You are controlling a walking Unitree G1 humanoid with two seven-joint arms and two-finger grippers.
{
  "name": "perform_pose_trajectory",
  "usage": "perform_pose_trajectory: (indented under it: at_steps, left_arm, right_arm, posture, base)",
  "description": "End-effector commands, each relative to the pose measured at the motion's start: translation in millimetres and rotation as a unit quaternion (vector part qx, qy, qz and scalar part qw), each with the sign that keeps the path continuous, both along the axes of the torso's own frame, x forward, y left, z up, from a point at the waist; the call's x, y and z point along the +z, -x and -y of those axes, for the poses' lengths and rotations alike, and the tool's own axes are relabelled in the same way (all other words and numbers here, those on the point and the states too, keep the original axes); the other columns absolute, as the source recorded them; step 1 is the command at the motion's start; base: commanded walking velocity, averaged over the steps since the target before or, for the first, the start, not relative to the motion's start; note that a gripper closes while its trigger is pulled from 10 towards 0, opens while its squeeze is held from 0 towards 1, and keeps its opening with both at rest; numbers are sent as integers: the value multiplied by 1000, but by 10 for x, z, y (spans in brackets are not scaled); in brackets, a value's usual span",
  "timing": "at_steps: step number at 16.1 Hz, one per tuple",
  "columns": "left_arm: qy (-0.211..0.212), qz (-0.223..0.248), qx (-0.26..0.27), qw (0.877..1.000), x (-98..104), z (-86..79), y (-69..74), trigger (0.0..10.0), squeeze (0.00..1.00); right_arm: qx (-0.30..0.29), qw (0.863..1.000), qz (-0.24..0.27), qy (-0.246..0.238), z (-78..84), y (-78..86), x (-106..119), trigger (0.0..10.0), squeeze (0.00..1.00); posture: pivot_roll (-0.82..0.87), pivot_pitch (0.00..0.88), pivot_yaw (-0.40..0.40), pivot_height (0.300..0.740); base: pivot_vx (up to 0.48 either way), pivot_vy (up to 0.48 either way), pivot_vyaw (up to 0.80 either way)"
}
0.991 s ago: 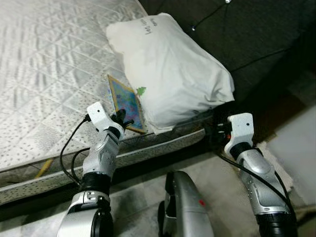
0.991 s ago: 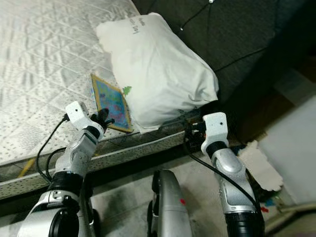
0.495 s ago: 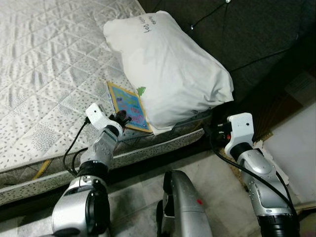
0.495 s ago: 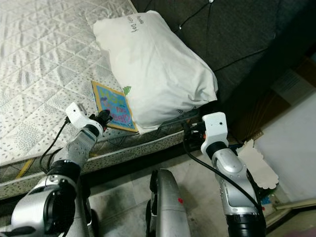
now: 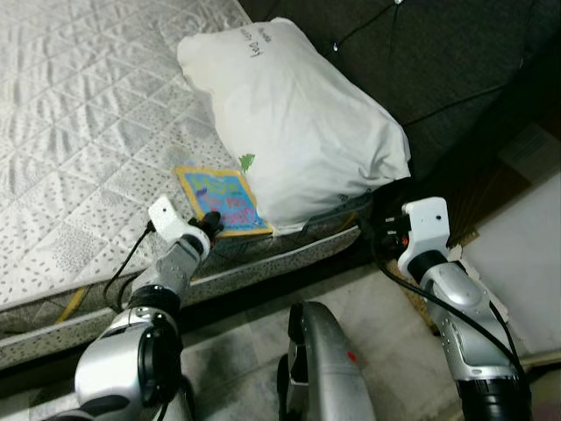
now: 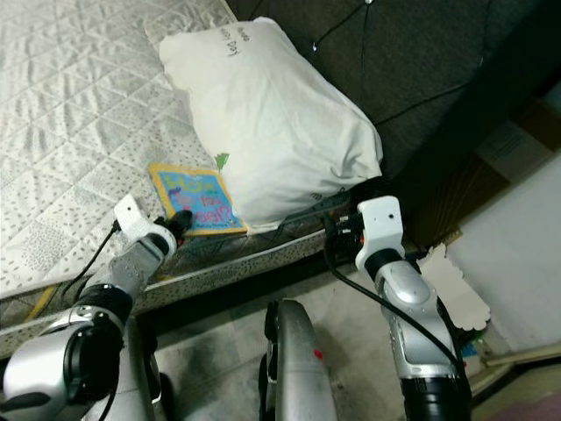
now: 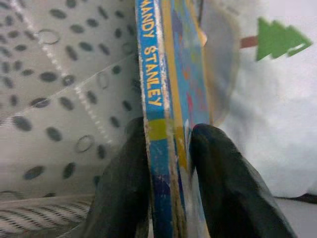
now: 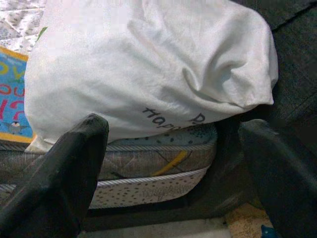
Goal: Clean up the room
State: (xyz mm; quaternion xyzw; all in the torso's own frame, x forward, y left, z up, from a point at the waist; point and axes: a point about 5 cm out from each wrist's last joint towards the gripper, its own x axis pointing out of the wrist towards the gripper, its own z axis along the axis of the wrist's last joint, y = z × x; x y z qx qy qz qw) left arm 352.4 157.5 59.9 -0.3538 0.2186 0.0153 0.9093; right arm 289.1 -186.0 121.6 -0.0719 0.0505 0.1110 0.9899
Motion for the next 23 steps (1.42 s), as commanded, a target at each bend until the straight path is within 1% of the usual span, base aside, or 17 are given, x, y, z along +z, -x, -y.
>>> perform_pose_trajectory:
  at_steps: [1,4,6,9,11,14,16,18,19,20,21,22,23]
  left_arm:
    - [-14,-4,3,1000,35,-8,-33,10000,1000]
    - [-28,-6,17,999,10,-106,-12,10000,1000]
    - [-55,-9,19,998,-15,-180,10,10000,1000]
    - [-119,-13,10,993,-22,-298,27,10000,1000]
    - [-161,-18,25,986,-18,-413,39,10000,1000]
    - [-197,-21,53,979,-7,-504,49,10000,1000]
    - [-204,-16,75,976,-16,-510,67,10000,1000]
    - [-213,-1,104,972,-17,-485,95,10000,1000]
    - [-223,18,117,968,-9,-451,126,10000,1000]
    - [-249,37,128,959,2,-422,185,10000,1000]
    - [-251,54,131,957,19,-407,215,10000,1000]
    - [-275,73,131,950,48,-397,286,10000,1000]
    - [-291,83,132,944,70,-392,346,10000,1000]
  right_arm:
    - [-4,1000,-6,6,28,7,-9,10000,0]
    - [-2,1000,-6,3,0,-2,-14,10000,0]
    - [-2,1000,-6,0,-10,-8,-17,10000,0]
    - [-3,1000,-7,-4,-23,-12,-26,10000,0]
    - [-4,1000,-7,-6,-33,-17,-33,10000,0]
    - [-4,1000,-7,-9,-56,-36,-44,10000,0]
    - [-2,1000,-6,-11,-83,-53,-51,10000,0]
    - [-3,1000,-5,-20,-117,-69,-57,10000,0]
    - [-6,999,-5,-35,-142,-87,-67,10000,0]
    - [-1,998,-5,-55,-198,-111,-76,10000,0]
    - [0,998,-3,-61,-234,-124,-79,10000,0]
    - [5,998,-3,-68,-291,-141,-85,10000,0]
    - [6,998,-5,-70,-325,-153,-99,10000,0]
  posture:
    - [-256,147,-170,558]
    - [-246,143,-169,558]
    - [-244,144,-168,558]
    - [-241,142,-163,558]
    - [-236,138,-158,558]
    - [-225,132,-154,558]
    - [-213,126,-149,558]
    - [-201,124,-144,558]
    - [-187,120,-135,558]
    - [-172,117,-125,558]
    - [-155,111,-115,558]
    - [-141,108,-105,558]
    - [-125,102,-96,558]
  base:
    - [0,0,0]
    - [0,0,0]
    - [0,0,0]
    - [0,0,0]
    - [0,0,0]
    - [0,0,0]
    - [0,0,0]
    - [0,0,0]
    - [0,0,0]
    - [0,0,0]
    - [0,0,0]
    - [0,0,0]
    - [0,0,0]
